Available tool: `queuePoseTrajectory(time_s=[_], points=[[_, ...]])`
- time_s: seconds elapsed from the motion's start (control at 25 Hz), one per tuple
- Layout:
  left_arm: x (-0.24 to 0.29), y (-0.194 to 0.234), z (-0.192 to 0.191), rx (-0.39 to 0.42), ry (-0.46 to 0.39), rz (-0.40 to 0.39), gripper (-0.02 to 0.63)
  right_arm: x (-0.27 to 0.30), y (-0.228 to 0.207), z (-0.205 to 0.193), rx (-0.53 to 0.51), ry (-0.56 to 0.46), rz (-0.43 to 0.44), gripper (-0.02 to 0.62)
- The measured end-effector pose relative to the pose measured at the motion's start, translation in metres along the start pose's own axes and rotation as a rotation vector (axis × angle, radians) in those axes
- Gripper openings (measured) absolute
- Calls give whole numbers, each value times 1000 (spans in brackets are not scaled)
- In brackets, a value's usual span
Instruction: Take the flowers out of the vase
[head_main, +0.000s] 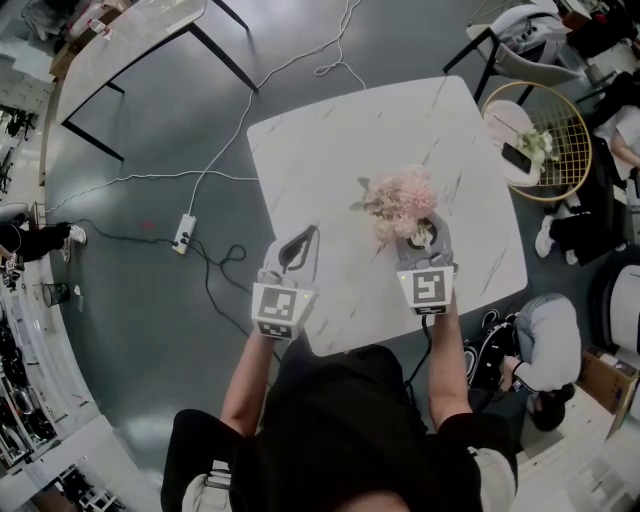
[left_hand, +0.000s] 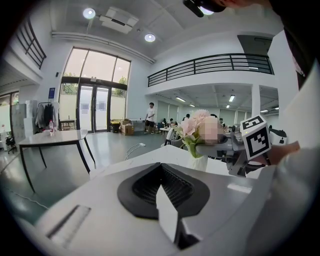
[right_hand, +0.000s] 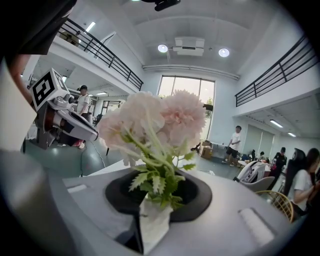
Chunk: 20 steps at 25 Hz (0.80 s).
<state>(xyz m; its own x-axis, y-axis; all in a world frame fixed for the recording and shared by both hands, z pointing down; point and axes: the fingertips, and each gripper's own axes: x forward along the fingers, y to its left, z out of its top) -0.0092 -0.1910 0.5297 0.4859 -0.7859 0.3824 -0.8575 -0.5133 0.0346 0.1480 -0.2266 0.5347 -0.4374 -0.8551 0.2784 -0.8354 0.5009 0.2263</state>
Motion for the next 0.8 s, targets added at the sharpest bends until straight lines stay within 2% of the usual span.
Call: queuePoseTrajectory(time_s=[0.8], points=[[-19, 2, 13, 17, -35, -2, 6, -13, -4, 29, 10, -43, -44, 106]])
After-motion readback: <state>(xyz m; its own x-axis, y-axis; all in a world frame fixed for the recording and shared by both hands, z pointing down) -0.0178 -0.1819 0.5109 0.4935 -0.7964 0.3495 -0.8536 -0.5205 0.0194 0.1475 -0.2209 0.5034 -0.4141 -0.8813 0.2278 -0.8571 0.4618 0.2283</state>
